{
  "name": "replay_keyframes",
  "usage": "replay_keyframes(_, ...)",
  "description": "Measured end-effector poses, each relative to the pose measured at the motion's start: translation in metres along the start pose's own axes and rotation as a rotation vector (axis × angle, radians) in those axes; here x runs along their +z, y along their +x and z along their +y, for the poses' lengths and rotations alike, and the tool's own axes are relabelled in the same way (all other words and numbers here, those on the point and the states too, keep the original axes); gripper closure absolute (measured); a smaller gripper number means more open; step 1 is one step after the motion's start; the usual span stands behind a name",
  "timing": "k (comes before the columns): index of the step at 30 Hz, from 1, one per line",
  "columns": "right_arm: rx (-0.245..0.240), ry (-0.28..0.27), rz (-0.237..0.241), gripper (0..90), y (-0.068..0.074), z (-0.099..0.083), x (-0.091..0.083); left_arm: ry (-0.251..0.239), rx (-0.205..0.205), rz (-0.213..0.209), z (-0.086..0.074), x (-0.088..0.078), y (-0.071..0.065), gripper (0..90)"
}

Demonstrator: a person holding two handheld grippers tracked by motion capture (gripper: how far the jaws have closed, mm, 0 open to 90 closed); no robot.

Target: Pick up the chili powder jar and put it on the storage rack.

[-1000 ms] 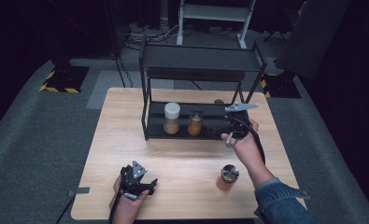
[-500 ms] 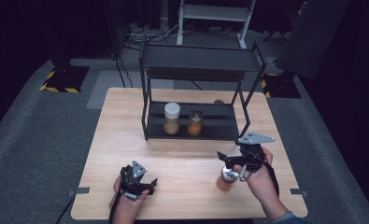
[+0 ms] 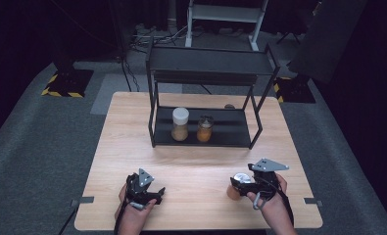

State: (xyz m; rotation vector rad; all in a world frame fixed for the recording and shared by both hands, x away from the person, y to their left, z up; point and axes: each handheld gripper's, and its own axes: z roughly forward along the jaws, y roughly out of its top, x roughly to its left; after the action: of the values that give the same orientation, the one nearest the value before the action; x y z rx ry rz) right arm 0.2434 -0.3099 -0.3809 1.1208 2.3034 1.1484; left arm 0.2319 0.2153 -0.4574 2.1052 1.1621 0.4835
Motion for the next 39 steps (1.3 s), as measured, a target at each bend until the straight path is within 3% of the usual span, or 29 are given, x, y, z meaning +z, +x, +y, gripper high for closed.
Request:
replay_keyframes(8, -0.002, 0.017, 0.002, 14.3, 0.003, -0.022, 0.010, -0.001, 0.002, 0.001, 0.000, 0.000, 0.000, 10.4)
replay_keyframes(17, 0.020, 0.052, 0.024, 27.6, 0.001, -0.043, 0.031, 0.000, 0.000, 0.000, 0.000, 0.000, 0.000, 10.4)
replay_keyframes(21, -0.039, 0.040, -0.018, 30.4, 0.012, -0.043, 0.030, 0.000, -0.001, -0.001, 0.000, 0.000, 0.000, 10.4)
replay_keyframes(23, -0.020, 0.036, -0.003, 30.5, 0.008, -0.042, 0.030, 0.001, 0.001, -0.001, 0.000, 0.000, 0.000, 10.4)
replay_keyframes(30, -0.001, 0.029, -0.016, 30.5, -0.001, -0.016, 0.025, -0.001, 0.001, 0.001, 0.000, 0.000, 0.000, 10.4)
replay_keyframes(39, -0.010, -0.034, -0.060, 30.5, -0.019, 0.043, 0.018, -0.002, 0.004, 0.003, 0.000, 0.000, -0.001, 10.4)
